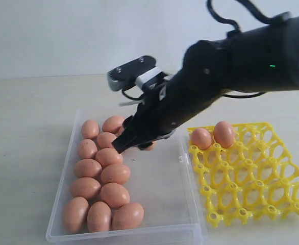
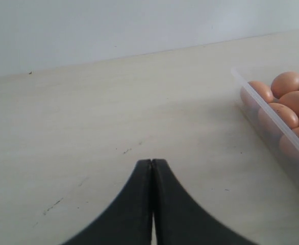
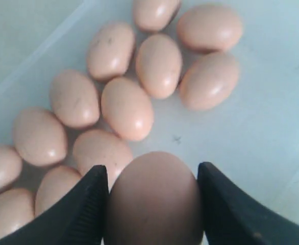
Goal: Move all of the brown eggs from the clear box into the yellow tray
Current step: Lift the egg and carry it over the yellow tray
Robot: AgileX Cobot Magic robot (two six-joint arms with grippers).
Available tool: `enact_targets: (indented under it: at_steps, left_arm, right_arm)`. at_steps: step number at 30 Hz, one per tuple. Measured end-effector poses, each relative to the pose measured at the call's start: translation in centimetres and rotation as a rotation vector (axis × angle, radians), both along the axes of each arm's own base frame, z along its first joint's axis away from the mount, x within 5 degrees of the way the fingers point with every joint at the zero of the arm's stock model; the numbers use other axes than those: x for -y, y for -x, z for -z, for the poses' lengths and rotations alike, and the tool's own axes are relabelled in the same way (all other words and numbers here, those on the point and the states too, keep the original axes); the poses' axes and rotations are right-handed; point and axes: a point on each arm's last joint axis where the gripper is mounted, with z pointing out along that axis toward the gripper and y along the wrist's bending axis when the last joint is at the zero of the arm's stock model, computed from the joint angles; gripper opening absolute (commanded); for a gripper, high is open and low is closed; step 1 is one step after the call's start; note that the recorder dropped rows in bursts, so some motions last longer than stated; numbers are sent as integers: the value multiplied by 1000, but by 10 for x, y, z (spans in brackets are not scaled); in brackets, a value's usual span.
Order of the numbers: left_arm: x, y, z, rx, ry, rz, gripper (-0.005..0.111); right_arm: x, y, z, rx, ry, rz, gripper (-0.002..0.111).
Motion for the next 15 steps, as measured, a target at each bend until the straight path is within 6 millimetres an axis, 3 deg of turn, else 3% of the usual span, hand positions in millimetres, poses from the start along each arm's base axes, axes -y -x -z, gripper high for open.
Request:
enact_targets:
  at_steps: [4,9,15]
  left_arm:
    - [0,0,0,0,0,0,0]
    - [0,0,0,0,0,0,0]
    - [0,0,0,0,0,0,0]
  right_arm:
    - [39,10,-10,169,-127,115,0]
    - [103,16,-5,325,-194,337,0]
    - [157,4,2,358,-202,571,0]
